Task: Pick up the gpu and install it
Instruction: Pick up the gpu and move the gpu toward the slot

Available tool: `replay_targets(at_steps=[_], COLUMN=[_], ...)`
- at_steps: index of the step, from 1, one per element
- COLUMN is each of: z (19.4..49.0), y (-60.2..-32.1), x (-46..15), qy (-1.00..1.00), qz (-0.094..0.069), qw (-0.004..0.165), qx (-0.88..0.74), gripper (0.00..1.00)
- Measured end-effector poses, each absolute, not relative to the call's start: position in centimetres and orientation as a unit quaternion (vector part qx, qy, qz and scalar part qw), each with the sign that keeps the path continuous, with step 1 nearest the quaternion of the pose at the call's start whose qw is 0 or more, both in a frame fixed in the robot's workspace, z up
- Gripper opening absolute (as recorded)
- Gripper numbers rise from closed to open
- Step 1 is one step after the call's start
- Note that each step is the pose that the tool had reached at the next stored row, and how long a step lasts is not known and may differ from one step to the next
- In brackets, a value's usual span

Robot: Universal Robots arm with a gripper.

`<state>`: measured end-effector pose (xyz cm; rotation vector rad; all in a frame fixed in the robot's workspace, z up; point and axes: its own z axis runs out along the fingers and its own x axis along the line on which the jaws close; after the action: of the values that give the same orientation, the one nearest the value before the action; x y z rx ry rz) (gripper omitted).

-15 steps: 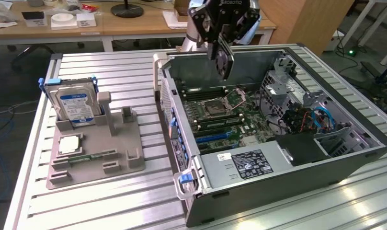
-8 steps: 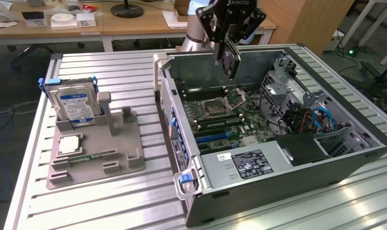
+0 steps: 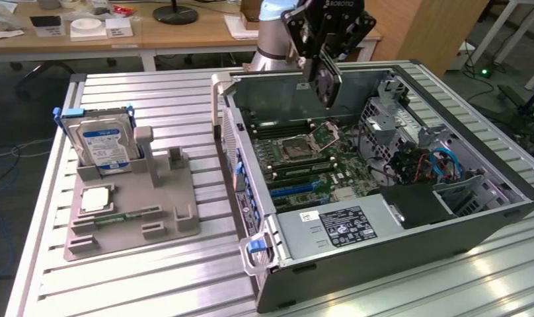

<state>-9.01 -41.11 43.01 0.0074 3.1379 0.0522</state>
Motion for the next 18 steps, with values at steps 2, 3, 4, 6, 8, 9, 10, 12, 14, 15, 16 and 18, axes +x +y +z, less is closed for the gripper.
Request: replay_targets(at_steps=[2, 3, 4, 6, 8, 9, 10, 12, 14, 15, 16, 18], z=[43.0, 43.0, 43.0, 43.0, 43.0, 43.0, 43.0, 43.0, 43.0, 43.0, 43.0, 43.0], y=[-41.1, -41.1, -41.1, -41.1, -41.1, -41.1, -41.1, -41.1, -41.1, -41.1, -41.1, -41.1], x=[-8.6, -8.4, -8.2, -7.8, -7.4, -7.3, -7.1, -6.8, -6.7, -6.7, -6.7, -6.7], qy=[1.0, 1.0, 1.0, 1.0, 1.0, 1.0, 1.0, 1.0, 1.0, 1.0, 1.0, 1.0], qz=[0.017, 0.017, 0.017, 0.017, 0.017, 0.017, 0.017, 0.017, 0.017, 0.017, 0.017, 0.017], qw=[0.002, 0.002, 0.002, 0.002, 0.002, 0.002, 0.002, 0.002, 0.002, 0.002, 0.002, 0.002], qx=[0.002, 0.002, 0.002, 0.002, 0.002, 0.002, 0.002, 0.002, 0.002, 0.002, 0.002, 0.002], gripper=[0.28, 0.28, 0.28, 0.28, 0.28, 0.28, 0.28, 0.28, 0.28, 0.28, 0.28, 0.28])
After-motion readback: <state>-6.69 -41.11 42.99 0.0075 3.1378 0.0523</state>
